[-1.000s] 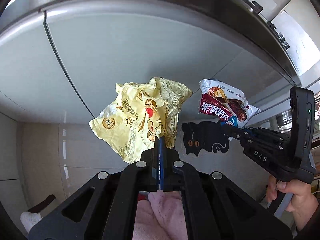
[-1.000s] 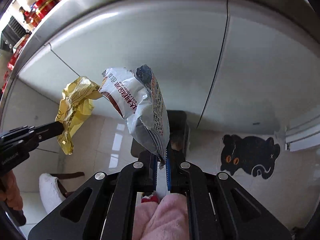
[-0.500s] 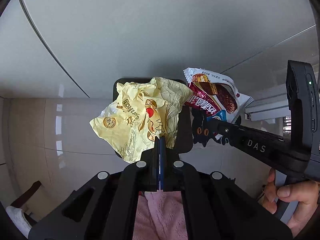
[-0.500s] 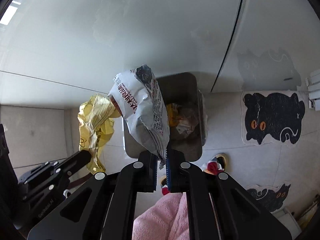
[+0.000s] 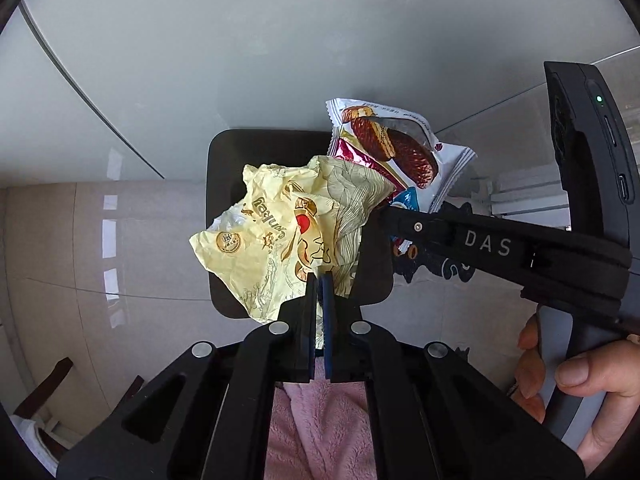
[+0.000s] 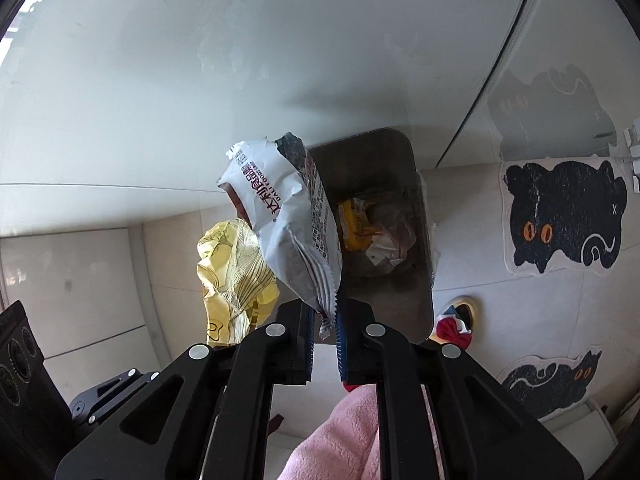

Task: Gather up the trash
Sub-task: 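Lower both items over the bin and open both tools to release, then grasp the white tissue with the left tool while the right tool grasps the white medicine box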

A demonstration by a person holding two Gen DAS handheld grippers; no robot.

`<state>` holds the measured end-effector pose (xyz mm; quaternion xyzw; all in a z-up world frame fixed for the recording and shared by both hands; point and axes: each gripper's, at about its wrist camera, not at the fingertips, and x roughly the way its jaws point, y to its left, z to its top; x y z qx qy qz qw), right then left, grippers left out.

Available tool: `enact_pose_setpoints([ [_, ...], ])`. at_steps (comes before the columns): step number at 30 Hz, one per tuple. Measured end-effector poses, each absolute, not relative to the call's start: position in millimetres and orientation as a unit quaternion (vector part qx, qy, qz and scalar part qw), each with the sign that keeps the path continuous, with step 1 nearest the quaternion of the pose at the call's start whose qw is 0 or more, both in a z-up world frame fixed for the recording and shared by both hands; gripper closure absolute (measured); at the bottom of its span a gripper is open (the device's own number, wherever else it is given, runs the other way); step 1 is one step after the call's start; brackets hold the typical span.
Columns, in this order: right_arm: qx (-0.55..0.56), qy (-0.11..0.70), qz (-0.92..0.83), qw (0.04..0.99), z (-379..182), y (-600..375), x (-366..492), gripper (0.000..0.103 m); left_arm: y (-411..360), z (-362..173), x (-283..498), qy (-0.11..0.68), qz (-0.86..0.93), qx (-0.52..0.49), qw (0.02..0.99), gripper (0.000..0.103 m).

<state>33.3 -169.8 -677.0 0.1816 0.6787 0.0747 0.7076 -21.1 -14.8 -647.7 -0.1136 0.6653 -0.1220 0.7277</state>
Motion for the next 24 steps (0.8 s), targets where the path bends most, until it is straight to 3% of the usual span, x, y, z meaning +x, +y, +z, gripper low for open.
enact_pose_setpoints([
  [2,0.187,0.68,0.076,0.705,-675.5,-169.8,33.7,0.085,-14.1,-647.0,-24.7,0.668,-0.12,-0.116,0.725,0.096],
  [3,0.194,0.678,0.077,0.705,-674.0,-171.0,33.8,0.076,-13.0,-645.6,-24.7,0.668,-0.119,-0.117,0.726,0.091],
  [4,0.199,0.674,0.076,0.707,-673.3,-172.5,35.3,0.055,-13.6,-644.3,-26.0,0.666,-0.119,-0.118,0.727,0.089],
  [5,0.202,0.67,0.075,0.71,-670.5,-173.8,35.3,0.049,-13.9,-641.7,-27.3,0.665,-0.119,-0.118,0.728,0.085],
  [6,0.203,0.668,0.074,0.712,-667.7,-174.5,35.5,0.049,-11.8,-642.3,-27.8,0.662,-0.119,-0.12,0.73,0.076],
  [12,0.209,0.637,0.07,0.739,-624.3,-186.3,31.3,0.045,-13.4,-594.1,-34.9,0.625,-0.1,-0.077,0.77,0.052],
  [15,0.2,0.611,0.065,0.763,-582.1,-192.9,22.5,0.024,-10.3,-556.4,-36.3,0.599,-0.076,-0.052,0.796,0.038],
  [16,0.193,0.604,0.063,0.771,-566.4,-194.7,18.7,0.011,-8.9,-543.8,-35.3,0.591,-0.065,-0.046,0.803,0.035],
  [17,0.189,0.594,0.064,0.779,-551.2,-196.6,14.9,0.007,-7.3,-530.4,-35.3,0.584,-0.058,-0.041,0.809,0.03],
  [24,0.163,0.531,0.082,0.827,-446.2,-208.2,-14.9,0.004,-4.1,-432.9,-38.7,0.528,-0.027,-0.007,0.849,0.008],
])
